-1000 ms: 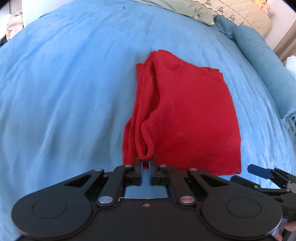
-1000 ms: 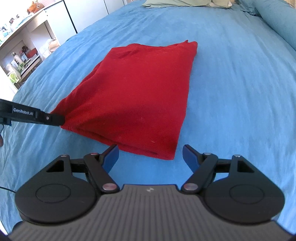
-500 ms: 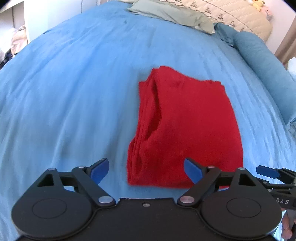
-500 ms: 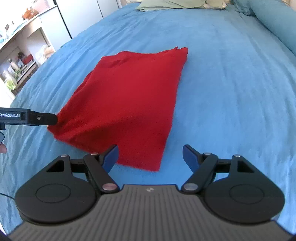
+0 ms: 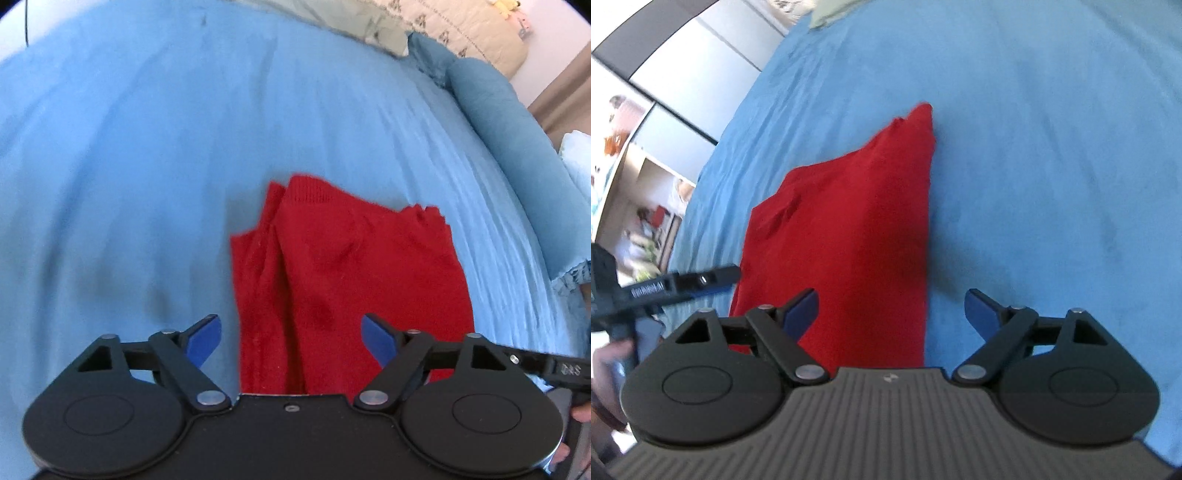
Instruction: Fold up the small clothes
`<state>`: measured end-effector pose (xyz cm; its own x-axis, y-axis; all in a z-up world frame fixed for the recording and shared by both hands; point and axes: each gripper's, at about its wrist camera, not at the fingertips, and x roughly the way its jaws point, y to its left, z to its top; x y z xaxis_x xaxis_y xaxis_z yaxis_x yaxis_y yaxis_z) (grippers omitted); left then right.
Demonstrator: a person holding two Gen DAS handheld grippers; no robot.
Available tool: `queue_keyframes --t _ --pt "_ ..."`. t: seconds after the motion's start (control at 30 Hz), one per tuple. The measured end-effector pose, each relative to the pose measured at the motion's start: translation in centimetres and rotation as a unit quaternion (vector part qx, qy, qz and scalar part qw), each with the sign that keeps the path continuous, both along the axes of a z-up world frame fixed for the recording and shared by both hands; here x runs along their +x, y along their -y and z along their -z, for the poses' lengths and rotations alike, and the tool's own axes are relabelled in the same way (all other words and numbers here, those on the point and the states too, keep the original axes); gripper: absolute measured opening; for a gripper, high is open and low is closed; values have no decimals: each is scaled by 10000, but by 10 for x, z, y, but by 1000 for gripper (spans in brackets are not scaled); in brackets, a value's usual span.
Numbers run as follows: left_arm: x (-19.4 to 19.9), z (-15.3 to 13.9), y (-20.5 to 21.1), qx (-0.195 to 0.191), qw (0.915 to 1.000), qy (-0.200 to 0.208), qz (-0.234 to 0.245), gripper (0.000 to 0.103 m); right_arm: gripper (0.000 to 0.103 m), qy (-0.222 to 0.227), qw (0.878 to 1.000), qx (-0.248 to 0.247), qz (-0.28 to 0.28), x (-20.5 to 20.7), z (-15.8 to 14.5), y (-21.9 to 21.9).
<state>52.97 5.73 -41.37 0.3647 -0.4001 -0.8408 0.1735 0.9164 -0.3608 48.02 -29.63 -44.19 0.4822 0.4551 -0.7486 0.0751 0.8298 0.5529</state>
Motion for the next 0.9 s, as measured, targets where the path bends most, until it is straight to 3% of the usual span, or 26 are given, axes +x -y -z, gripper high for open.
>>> queue_keyframes --t 0.07,0.3,0.33,0.37,0.43,0.5,0.63,0.9 --pt "2 10 2 -57 9998 -188 58 75 92 -135 9995 284 37 8 12 1" --pt "-1 28 -3 -305 9984 -479 -54 75 72 -189 9981 583 26 13 27 -6" --pt "-1 28 -2 -263 9986 -462 -16 69 65 -191 9981 579 18 13 27 -7" --pt "-2 27 0 -258 9987 -442 58 56 62 -189 9982 562 16 13 26 -7" --pt "-2 24 3 -264 9986 -424 148 44 46 -124 9986 513 -1 12 22 -9" --pt "-4 17 10 -103 9992 -317 209 38 40 17 9993 378 -36 9 13 -13" --pt "-16 0 21 146 9995 1 291 30 37 349 9992 161 -109 -2 -6 -22" --pt "-73 -44 35 155 9982 355 462 29 37 807 9961 -34 -350 -56 -58 -18"
